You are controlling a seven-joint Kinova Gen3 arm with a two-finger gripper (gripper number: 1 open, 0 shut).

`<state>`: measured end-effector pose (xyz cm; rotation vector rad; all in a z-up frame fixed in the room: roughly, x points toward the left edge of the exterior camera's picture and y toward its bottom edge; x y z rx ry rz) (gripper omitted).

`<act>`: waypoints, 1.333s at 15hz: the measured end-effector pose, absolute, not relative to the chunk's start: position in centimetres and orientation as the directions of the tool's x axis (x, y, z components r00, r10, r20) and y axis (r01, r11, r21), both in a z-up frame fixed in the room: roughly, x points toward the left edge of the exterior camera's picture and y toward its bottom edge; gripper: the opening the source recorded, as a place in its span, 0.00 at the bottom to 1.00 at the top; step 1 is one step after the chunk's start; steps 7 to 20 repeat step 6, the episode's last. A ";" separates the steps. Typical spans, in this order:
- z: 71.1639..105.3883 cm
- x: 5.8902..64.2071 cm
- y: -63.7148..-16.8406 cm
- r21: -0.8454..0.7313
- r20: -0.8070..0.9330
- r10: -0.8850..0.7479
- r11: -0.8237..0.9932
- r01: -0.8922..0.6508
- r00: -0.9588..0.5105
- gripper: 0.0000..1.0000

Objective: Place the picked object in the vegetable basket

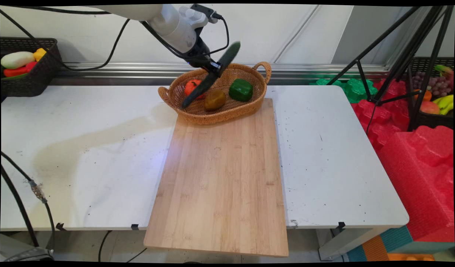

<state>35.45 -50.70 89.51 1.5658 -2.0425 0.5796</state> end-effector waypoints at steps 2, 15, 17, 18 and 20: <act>89.3 35.4 -50.5 -0.033 0.608 -0.765 0.242 -0.970 -0.212 1.00; 89.3 35.4 -50.1 -0.037 0.597 -0.774 0.235 -0.971 -0.210 1.00; 89.3 35.4 -50.1 -0.037 0.597 -0.774 0.235 -0.971 -0.210 1.00; 89.3 35.4 -50.1 -0.037 0.597 -0.774 0.235 -0.971 -0.210 1.00; 89.3 35.4 -50.1 -0.037 0.597 -0.774 0.235 -0.971 -0.210 1.00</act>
